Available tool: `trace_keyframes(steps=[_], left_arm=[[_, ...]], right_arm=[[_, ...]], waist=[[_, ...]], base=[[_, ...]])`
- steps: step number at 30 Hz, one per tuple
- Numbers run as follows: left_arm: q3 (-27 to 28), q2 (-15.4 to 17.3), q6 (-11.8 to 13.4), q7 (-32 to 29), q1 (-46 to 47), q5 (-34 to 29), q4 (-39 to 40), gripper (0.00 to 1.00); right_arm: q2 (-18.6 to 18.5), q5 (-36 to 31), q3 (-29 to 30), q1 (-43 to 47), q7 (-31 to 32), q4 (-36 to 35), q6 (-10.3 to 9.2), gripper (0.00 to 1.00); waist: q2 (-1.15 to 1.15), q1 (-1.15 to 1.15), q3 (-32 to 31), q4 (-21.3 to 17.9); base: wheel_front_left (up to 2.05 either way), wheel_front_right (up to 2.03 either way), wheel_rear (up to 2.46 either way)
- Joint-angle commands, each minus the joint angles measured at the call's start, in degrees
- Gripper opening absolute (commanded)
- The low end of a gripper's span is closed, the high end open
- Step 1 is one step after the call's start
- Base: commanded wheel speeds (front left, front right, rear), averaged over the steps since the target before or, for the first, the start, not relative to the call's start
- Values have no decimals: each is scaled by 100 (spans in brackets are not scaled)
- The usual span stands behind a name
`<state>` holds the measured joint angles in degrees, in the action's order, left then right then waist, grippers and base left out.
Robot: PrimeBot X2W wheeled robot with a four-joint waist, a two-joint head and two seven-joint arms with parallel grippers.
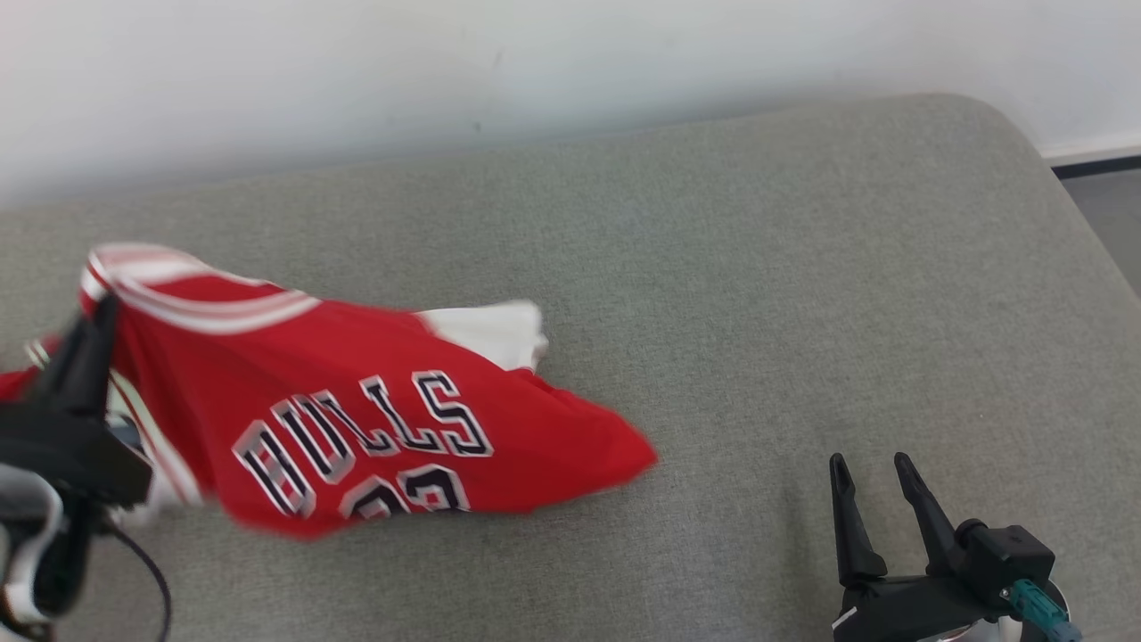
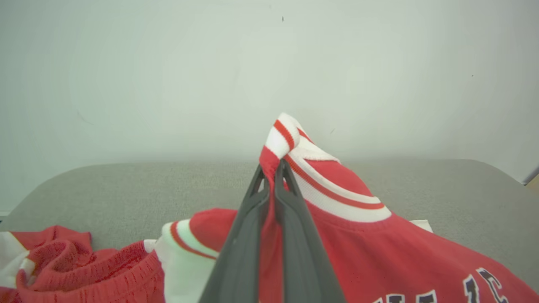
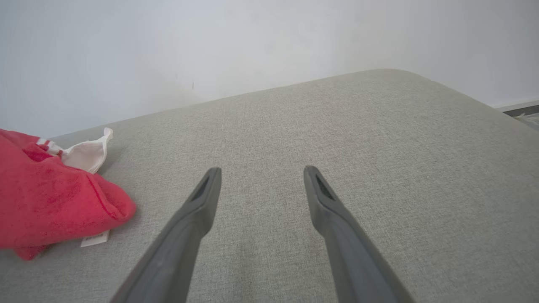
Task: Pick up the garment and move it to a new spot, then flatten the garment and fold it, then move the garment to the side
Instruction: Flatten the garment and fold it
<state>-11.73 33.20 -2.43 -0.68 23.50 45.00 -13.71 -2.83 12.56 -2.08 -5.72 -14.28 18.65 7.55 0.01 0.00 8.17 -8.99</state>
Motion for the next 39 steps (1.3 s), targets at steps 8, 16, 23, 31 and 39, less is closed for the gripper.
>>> trace_keyframes(steps=[8, 16, 23, 31, 39], left_arm=[[438, 576, 406, -22, 499, -298, 1082, 0], [648, 1232, 646, -394, 1145, -671, 2093, 0], [70, 925, 738, -687, 1278, -861, 2527, 0], [-866, 32, 779, -619, 1100, -972, 2259, 0], [-1928, -1059, 594, -385, 1314, -1252, 1380, 0]], right_arm=[[-9, -56, 47, 121, -16, -31, -13, 100], [-9, 45, 22, 167, -49, 28, -13, 100], [-10, 132, -50, 79, -74, 121, -13, 100], [-10, 178, -100, -73, -93, 210, -13, 100], [-8, 203, -79, -169, -98, 227, -13, 100]], waist=[[-1, 0, -181, 130], [-1, 0, -239, 113], [-1, 0, -201, 44], [-1, 0, -54, -196], [-1, 0, 125, -566]], base=[[0, 0, 0], [0, 0, 0], [0, 0, 0], [0, 0, 0], [0, 0, 0]])
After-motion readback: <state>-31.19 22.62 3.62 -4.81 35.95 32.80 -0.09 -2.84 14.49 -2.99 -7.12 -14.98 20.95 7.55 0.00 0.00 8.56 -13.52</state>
